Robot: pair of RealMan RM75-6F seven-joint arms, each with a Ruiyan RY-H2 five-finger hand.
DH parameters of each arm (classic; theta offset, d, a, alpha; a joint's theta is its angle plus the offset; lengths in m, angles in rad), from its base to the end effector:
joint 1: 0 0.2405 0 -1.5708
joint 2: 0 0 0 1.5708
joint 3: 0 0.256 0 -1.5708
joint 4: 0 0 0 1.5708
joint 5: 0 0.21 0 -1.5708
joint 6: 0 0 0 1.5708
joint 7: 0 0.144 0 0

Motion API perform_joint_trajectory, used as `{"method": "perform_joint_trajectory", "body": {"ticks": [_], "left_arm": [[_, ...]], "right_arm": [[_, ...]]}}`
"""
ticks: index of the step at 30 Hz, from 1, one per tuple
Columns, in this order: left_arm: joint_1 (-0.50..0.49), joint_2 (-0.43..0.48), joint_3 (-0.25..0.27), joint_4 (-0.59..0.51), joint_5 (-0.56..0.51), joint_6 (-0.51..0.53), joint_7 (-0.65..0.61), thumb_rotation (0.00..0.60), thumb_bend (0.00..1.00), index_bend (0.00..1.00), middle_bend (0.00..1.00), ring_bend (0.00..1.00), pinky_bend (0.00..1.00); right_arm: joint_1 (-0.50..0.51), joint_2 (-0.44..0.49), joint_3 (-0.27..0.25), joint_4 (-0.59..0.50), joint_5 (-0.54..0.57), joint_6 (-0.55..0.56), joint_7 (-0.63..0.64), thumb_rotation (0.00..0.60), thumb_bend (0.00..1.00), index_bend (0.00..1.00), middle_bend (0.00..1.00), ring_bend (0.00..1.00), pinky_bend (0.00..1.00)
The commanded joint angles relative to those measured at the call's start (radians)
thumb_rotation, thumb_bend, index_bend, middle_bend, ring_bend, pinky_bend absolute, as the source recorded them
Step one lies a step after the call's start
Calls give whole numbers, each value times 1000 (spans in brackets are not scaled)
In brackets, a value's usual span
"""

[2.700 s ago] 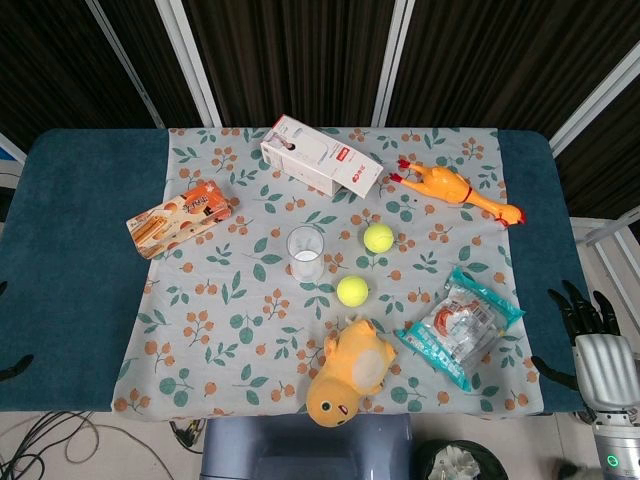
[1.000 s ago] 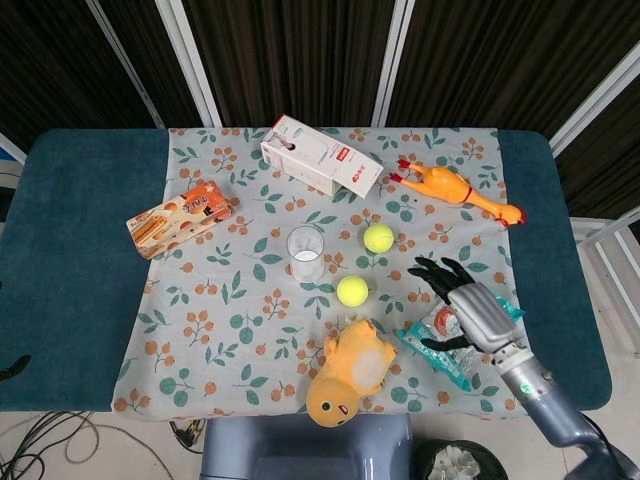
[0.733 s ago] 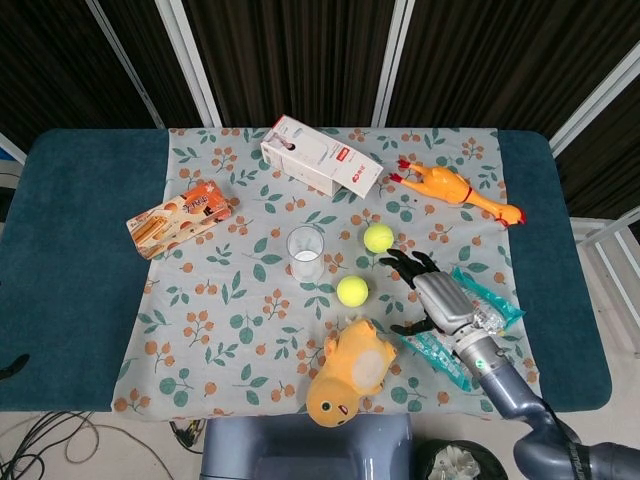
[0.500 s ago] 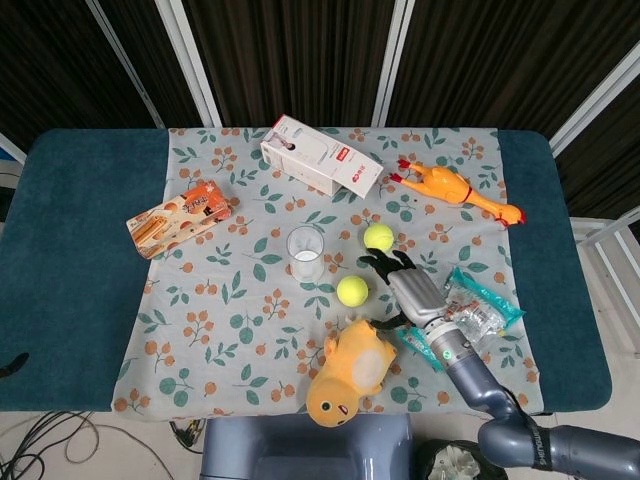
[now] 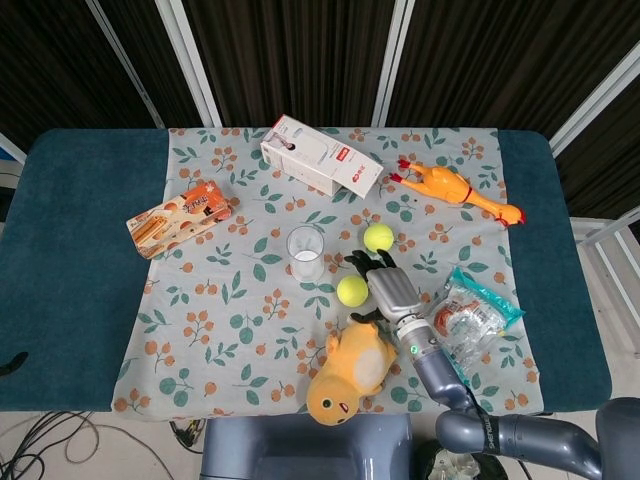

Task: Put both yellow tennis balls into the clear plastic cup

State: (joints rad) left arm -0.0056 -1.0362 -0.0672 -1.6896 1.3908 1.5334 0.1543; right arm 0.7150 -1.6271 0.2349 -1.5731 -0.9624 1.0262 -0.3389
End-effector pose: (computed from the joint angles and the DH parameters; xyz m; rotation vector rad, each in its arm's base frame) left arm -0.3249 0.1576 0.1929 -1.2692 -0.8293 -0.7075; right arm -0.1269 -0.3281 -0.0308 1.7125 -1.2223 1.0330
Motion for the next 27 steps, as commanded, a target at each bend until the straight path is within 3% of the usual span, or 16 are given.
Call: {"method": "perform_joint_trajectory", "body": {"ticks": [1,18,27], "left_arm": [[-1,0,0,0,-1,-1,0,600,3,60,0,0,115],[-4,-2,0,-2,-8,-7,11,600,3,69,0,0,115],[-4,-1,1,-2,-9,-8,11,600,3,69,0,0,115]], "right_arm": [[8,-16,0,18,7,2,-8,600,185,195,139,265,40],[27,-78,-19,120,19,-16,-45,600,185,307,174,272,41],[41,-115,-16,165,35,-28,-65,600,185,315,212,339,62]]}}
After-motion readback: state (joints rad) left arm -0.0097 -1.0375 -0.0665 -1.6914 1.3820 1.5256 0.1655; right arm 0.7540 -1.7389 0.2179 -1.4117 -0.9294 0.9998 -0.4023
